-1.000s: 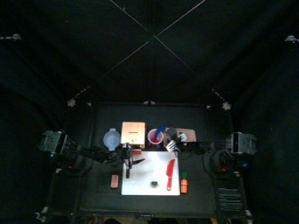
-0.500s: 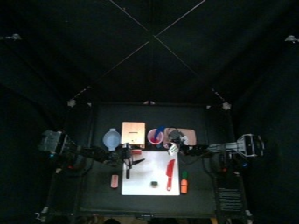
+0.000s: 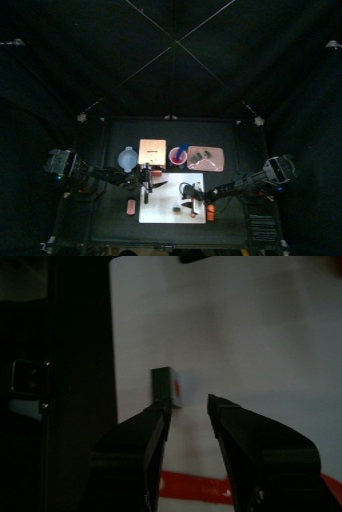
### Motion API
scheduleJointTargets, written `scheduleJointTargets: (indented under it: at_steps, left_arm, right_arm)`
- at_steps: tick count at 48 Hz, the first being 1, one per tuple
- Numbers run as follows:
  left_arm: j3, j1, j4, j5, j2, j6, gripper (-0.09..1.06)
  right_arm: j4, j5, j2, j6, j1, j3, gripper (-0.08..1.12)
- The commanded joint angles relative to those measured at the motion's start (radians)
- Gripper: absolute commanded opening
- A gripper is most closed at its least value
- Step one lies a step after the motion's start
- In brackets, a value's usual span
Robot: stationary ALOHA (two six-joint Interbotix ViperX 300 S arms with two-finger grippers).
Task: Place sushi on board then cut the sushi with the knife then place the pieces on the plate
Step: Place the 4 sushi pieces on the plate
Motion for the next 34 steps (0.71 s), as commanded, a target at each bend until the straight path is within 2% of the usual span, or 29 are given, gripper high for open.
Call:
scheduleJointTargets:
  at_steps: [1, 18, 34]
  left_arm:
    - [-0.025, -0.002, 0.002, -0.002, -0.003, 0.0, 0.96]
    - [-0.029, -0.002, 0.002, 0.017, -0.005, -0.002, 0.96]
    - [-0.028, -0.003, 0.002, 0.015, -0.003, -0.002, 0.96]
  right_arm:
    - [-0.041, -0.008, 0.057, -0.002, 0.015, -0.083, 0.75]
    - [-0.052, 0.009, 0.132, 0.002, 0.021, -0.135, 0.76]
    - [0.017, 0.009, 0.167, 0.0, 0.032, -0.137, 0.84]
